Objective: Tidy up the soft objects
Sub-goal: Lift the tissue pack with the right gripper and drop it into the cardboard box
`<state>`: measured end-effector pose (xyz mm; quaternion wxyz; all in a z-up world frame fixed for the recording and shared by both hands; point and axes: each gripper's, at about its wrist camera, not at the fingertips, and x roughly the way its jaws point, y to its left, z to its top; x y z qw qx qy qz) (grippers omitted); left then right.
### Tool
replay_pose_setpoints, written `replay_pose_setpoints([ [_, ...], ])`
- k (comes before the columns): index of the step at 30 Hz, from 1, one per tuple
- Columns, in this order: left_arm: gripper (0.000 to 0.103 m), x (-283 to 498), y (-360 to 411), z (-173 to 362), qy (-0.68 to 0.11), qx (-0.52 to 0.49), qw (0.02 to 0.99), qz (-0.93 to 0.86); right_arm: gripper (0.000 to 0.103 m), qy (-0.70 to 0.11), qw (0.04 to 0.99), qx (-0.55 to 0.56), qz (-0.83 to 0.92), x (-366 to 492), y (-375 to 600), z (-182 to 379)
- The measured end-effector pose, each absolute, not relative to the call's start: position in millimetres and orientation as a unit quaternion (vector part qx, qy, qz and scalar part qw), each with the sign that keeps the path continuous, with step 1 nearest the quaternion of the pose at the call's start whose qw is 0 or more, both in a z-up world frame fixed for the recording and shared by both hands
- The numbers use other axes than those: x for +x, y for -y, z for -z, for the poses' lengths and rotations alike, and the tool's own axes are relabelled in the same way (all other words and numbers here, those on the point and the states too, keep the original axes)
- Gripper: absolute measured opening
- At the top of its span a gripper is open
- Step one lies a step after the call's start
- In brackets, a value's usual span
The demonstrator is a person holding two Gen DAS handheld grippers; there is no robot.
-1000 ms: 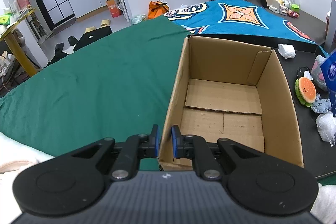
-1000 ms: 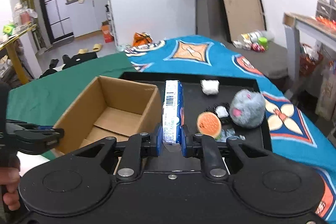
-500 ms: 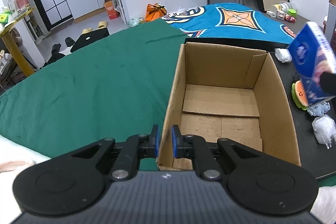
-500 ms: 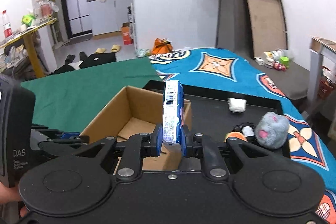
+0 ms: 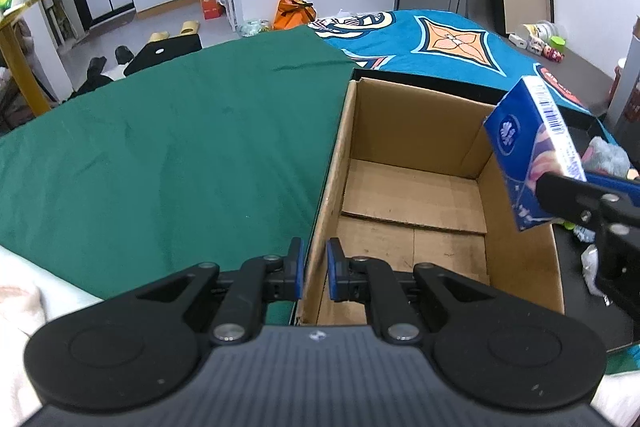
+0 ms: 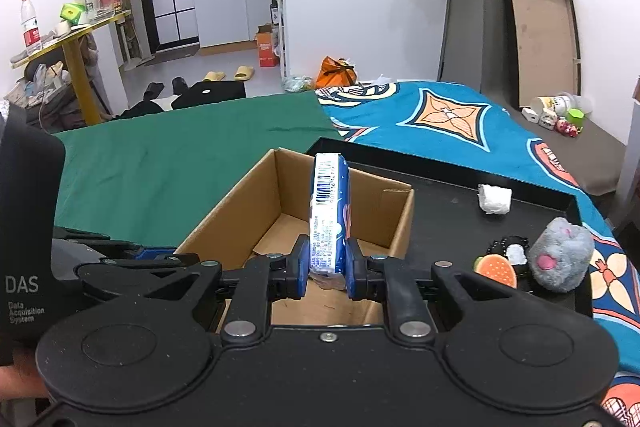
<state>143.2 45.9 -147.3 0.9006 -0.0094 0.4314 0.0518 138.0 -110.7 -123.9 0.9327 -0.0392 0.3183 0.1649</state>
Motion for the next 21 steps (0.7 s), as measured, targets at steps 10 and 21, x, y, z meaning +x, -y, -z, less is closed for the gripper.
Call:
replay_pose_setpoints([
  [10,0.011,146,-47,150,-0.439,-0.020,0.897,-0.048,0.032,-0.348,0.919,-0.035,-0.184,142,105,128],
  [21,0.030,145,-47,144,-0.444,-0.017,0.894,-0.060,0.047,-0.351,0.917,-0.076,-0.175,144,137,103],
])
